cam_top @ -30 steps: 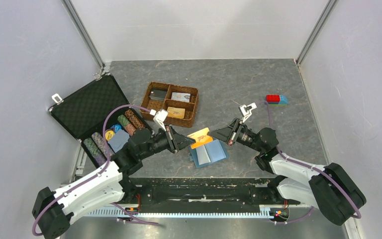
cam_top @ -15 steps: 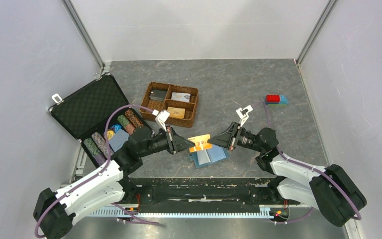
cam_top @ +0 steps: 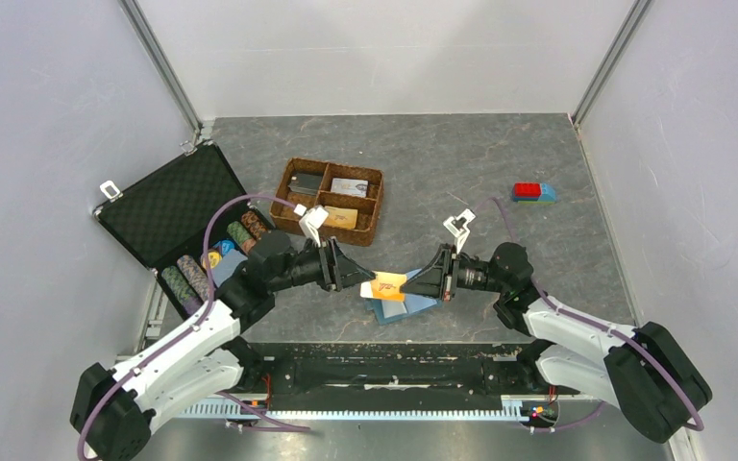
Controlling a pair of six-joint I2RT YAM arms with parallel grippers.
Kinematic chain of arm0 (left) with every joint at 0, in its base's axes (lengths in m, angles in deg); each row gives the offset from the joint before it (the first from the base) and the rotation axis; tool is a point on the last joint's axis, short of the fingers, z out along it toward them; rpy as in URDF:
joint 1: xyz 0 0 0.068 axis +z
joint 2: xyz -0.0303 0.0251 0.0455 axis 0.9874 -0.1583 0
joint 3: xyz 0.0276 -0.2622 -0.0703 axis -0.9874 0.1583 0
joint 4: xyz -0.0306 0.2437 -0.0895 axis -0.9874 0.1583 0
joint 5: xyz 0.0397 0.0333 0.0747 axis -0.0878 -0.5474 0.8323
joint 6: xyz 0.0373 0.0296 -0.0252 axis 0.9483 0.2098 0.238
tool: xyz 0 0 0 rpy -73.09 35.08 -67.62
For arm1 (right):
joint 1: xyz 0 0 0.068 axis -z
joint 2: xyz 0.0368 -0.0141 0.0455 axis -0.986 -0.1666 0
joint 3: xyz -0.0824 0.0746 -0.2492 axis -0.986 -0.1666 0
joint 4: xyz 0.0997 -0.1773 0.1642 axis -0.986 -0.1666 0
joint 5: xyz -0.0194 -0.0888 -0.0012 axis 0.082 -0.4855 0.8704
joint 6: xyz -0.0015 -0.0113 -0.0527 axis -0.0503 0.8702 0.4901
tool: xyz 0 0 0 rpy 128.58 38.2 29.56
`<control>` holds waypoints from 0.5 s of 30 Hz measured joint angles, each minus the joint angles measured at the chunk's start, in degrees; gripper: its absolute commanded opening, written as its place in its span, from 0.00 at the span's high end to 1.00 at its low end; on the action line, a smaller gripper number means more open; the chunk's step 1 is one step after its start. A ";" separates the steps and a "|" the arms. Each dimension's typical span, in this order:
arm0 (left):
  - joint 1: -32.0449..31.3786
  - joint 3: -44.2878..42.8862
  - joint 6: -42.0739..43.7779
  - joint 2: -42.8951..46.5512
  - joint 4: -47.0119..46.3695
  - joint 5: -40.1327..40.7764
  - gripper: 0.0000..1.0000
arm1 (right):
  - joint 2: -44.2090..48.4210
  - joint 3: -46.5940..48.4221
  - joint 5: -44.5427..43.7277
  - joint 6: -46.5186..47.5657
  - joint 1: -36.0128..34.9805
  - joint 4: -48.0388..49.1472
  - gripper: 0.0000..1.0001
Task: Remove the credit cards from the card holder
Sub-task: Place the credit card in the storage box.
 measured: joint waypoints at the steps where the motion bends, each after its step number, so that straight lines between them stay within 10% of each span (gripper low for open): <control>1: 0.09 -0.33 0.55 0.04 0.70 0.50 0.26 | -0.04 0.00 0.00 -0.07 -0.07 0.00 1.00; 7: 0.22 -5.33 4.90 2.27 13.42 8.92 0.01 | -1.77 0.76 -2.14 -0.92 -0.11 0.00 1.00; 15: 0.22 -15.89 13.29 12.79 33.62 30.67 0.00 | -10.27 7.21 -9.31 -2.67 -0.13 -0.57 1.00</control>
